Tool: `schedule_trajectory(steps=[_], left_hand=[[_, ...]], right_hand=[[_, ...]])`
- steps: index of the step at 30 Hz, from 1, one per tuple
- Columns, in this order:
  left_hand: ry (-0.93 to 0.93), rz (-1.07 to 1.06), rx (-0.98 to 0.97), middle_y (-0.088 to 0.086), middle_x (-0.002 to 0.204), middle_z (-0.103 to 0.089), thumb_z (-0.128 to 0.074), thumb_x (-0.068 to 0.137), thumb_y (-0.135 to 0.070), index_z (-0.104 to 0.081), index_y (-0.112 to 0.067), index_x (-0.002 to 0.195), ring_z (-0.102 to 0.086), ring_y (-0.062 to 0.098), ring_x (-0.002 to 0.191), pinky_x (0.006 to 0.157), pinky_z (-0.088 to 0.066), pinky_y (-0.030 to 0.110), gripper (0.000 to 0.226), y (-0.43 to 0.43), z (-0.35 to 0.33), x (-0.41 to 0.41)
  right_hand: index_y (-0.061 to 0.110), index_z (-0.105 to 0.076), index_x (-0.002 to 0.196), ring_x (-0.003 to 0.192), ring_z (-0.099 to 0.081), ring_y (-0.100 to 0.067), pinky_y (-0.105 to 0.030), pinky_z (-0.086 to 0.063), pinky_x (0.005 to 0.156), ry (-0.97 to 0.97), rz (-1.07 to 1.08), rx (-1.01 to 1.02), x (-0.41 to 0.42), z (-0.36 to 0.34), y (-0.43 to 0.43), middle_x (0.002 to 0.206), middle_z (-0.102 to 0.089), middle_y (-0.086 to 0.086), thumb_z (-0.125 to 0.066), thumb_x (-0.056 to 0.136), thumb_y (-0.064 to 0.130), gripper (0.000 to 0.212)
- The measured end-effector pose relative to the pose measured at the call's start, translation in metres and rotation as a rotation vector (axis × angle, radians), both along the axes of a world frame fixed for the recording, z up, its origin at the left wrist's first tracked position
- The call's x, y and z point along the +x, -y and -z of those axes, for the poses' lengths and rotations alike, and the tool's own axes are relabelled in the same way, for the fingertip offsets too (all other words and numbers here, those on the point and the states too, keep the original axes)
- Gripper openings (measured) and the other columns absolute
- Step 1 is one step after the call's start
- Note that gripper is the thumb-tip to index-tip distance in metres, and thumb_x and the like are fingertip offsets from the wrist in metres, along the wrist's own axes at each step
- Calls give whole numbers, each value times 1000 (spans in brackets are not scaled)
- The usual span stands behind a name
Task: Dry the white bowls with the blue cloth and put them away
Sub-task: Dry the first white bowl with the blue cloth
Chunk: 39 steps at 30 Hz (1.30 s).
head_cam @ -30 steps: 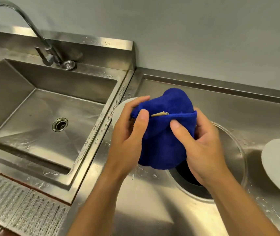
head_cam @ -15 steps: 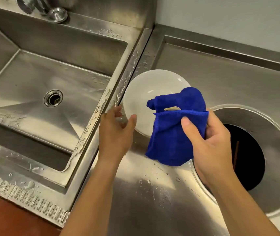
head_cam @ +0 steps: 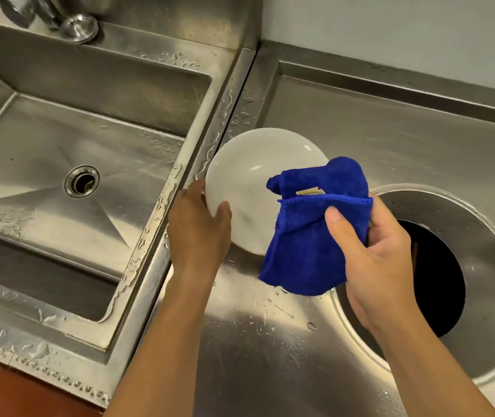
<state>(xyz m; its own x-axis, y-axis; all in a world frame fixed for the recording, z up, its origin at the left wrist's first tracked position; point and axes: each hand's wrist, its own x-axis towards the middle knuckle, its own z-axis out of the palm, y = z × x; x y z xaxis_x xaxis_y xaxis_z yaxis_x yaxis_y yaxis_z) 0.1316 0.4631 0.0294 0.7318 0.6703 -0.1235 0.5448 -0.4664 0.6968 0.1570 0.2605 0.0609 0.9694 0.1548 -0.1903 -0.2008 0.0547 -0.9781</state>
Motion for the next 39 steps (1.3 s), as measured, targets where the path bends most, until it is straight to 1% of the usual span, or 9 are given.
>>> schedule_trajectory(steps=[9, 13, 17, 21, 25, 30, 34, 37, 39], left_hand=[[51, 23, -135, -7, 108, -63, -60, 100, -9, -46, -19, 142, -64, 18, 86, 57, -49, 13, 46, -5, -20, -7], [121, -36, -399, 2, 120, -66, -53, 95, 2, -48, -23, 142, -67, 25, 102, 73, -62, 39, 54, -7, -41, -17], [195, -92, -680, -6, 95, -79, -58, 85, -4, -67, -28, 114, -73, 25, 97, 64, -62, 36, 39, 9, -64, -30], [240, -157, -1120, 8, 108, -81, -44, 93, 16, -66, -20, 129, -79, 32, 90, 61, -65, 43, 55, 29, -81, -33], [283, -118, -1253, 10, 123, -78, -54, 97, 4, -61, -26, 140, -77, 34, 104, 79, -65, 60, 53, 59, -95, -34], [277, 63, -1240, 0, 139, -72, -53, 93, -54, -50, -41, 150, -74, 24, 118, 76, -66, 46, 59, 116, -114, -38], [265, 122, -1200, 0, 140, -72, -42, 100, -53, -51, -38, 151, -71, 21, 125, 97, -61, 52, 53, 158, -124, -35], [310, 97, -1157, 7, 137, -73, -36, 102, -53, -54, -24, 149, -70, 21, 127, 105, -56, 44, 58, 168, -128, -34], [336, 102, -1121, 8, 132, -76, -40, 94, -59, -57, -25, 147, -72, 24, 122, 97, -62, 41, 64, 175, -132, -37]], right_hand=[[34, -75, 97, 93, -69, -13, -32, -58, 81, -11, 68, 84, 4, -16, 6, 96, -73, 3, -72, 91, 28, 10], [33, -75, 104, 102, -72, -12, -30, -60, 84, -50, 151, 230, 5, -38, 14, 107, -77, 6, -71, 94, 21, 16], [30, -73, 113, 113, -73, -15, -32, -61, 86, -62, 194, 322, 6, -68, 23, 117, -77, 6, -68, 92, 22, 23], [32, -73, 114, 116, -72, -18, -39, -61, 92, -12, 230, 315, 10, -94, 41, 120, -76, 5, -63, 101, 15, 24], [45, -70, 109, 97, -70, -5, -30, -61, 86, 258, 282, 7, 10, -118, 71, 100, -73, 16, -63, 99, 20, 27], [37, -57, 142, 98, -54, 16, 4, -38, 80, 377, 138, -621, 22, -103, 67, 121, -55, 8, -63, 100, 26, 43], [34, -59, 132, 103, -61, -5, -23, -49, 94, 316, -123, -494, 19, -104, 53, 119, -66, 8, -61, 102, 33, 29], [39, -65, 108, 90, -63, -2, -17, -48, 80, 387, -329, -479, -2, -108, 71, 98, -72, 14, -52, 100, 53, 21], [37, -65, 90, 74, -61, -6, -23, -48, 66, 404, -463, -693, -11, -106, 103, 81, -66, 12, -48, 91, 67, 34]])
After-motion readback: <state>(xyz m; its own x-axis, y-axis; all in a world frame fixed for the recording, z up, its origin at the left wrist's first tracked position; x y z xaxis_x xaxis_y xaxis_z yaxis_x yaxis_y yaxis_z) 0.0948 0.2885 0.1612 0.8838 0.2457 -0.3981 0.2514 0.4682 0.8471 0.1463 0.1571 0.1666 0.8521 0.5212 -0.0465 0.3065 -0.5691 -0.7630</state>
